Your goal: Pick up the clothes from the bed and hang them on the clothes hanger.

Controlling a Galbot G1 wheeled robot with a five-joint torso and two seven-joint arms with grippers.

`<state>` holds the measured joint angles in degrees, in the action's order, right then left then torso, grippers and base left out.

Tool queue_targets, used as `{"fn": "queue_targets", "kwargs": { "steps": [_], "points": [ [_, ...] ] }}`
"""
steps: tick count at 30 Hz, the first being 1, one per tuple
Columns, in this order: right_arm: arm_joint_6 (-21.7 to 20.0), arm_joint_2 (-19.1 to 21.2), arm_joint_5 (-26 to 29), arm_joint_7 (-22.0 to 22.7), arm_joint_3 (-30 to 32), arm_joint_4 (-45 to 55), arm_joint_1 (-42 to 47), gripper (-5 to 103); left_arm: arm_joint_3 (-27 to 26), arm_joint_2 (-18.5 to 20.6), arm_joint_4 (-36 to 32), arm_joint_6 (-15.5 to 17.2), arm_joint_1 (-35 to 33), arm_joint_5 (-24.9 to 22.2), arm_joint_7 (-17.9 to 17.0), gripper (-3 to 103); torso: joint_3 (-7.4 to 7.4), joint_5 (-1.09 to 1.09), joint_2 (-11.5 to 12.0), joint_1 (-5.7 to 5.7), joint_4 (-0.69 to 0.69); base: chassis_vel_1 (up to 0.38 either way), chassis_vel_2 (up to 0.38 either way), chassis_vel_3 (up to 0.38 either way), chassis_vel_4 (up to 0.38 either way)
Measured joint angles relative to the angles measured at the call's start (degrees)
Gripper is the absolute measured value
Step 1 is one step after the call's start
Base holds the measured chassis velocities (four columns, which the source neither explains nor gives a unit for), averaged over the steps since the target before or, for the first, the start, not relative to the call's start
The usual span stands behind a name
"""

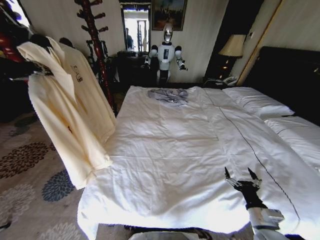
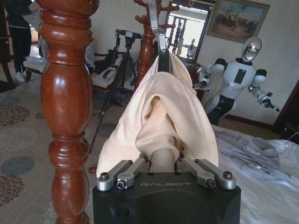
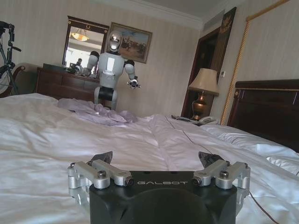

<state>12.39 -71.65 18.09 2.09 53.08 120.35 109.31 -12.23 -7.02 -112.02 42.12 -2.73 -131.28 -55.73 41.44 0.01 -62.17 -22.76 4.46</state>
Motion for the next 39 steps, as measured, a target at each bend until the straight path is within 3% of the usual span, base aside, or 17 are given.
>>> {"fn": "queue_targets", "kwargs": {
  "steps": [14,16,18,22,25,31,34,36,39],
  "points": [
    [0.0,0.0,0.0,0.0,0.0,0.0,0.0,100,-0.1,0.4,0.0,0.0,-0.1,-1.0,-0.2,18,0.00,0.00,0.0,-0.01,0.02,0.000,0.000,0.000,0.000],
    [0.0,0.0,0.0,0.0,0.0,0.0,0.0,100,-0.3,0.8,-0.1,0.0,0.0,-1.0,-0.2,27,0.00,0.00,0.0,0.00,0.01,0.000,0.000,0.000,0.000],
    [0.0,0.0,0.0,0.0,0.0,0.0,0.0,100,-0.3,1.0,-0.2,0.0,0.0,-1.0,-0.2,27,0.00,0.00,0.0,0.00,0.00,0.000,0.000,0.000,0.000],
    [0.0,0.0,0.0,0.0,0.0,0.0,0.0,100,-0.7,1.6,-0.9,0.0,-0.3,-1.0,-0.2,49,0.00,0.00,0.0,0.00,0.01,0.000,0.000,0.000,0.000],
    [0.0,0.0,0.0,0.0,0.0,0.0,0.0,100,-0.8,1.9,-1.1,0.0,-0.3,-1.0,-0.2,55,0.00,0.00,0.0,0.00,0.01,0.000,0.000,0.000,0.000],
    [0.0,0.0,0.0,0.0,0.0,0.0,0.0,100,-1.5,2.8,-2.0,0.0,-0.8,-1.2,-0.1,82,0.00,0.00,0.0,-0.01,0.01,0.000,0.000,0.000,0.000],
    [0.0,0.0,0.0,0.0,0.0,0.0,0.0,100,-1.6,2.9,-2.1,0.0,-0.9,-1.2,-0.1,82,0.00,0.00,0.0,0.00,0.01,0.000,0.000,0.000,0.000],
    [0.0,0.0,0.0,0.0,0.0,0.0,0.0,100,-1.8,3.3,-2.4,0.0,-0.9,-0.5,0.0,97,0.00,0.00,0.0,0.00,0.01,0.000,0.000,0.000,0.000],
    [0.0,0.0,0.0,0.0,0.0,0.0,0.0,100,-1.9,3.6,-2.6,0.0,-0.8,0.3,0.4,100,0.00,0.00,0.0,0.00,0.00,0.000,0.000,0.000,0.000]
  ]
}}
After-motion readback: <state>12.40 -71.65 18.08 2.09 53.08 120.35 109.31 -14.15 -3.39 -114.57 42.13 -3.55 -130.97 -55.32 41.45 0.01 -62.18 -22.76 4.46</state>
